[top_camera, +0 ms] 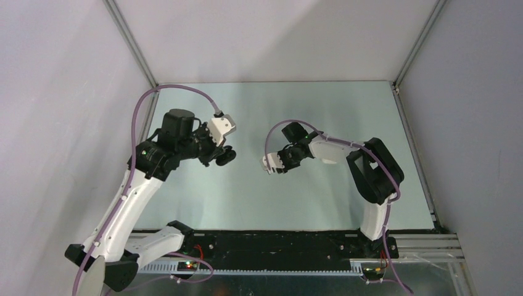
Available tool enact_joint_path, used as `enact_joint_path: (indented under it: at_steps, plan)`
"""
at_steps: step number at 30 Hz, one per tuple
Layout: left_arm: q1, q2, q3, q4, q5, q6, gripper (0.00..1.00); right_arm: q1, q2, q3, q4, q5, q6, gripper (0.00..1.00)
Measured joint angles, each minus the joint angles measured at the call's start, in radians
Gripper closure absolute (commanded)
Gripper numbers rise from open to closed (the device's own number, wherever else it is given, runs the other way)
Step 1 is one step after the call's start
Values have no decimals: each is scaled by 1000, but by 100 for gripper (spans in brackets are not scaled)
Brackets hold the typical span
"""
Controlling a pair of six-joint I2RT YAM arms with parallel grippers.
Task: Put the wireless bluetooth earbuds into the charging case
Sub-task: Pick up the left earbud from the center of the board.
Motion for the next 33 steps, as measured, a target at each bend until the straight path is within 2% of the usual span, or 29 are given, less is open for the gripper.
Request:
enact_joint_path:
  at_steps: [12, 20, 27, 33]
  plan:
    - [7, 0, 0, 0, 10, -6, 100, -9, 21, 45, 3, 6, -14, 69]
    - [7, 0, 0, 0, 10, -6, 100, -11, 51, 90, -12, 8, -14, 73]
    - [8, 0, 0, 0, 10, -6, 100, -13, 58, 101, -35, 5, -14, 71]
    - [10, 0, 0, 0, 11, -6, 100, -14, 56, 106, -60, -13, -35, 78]
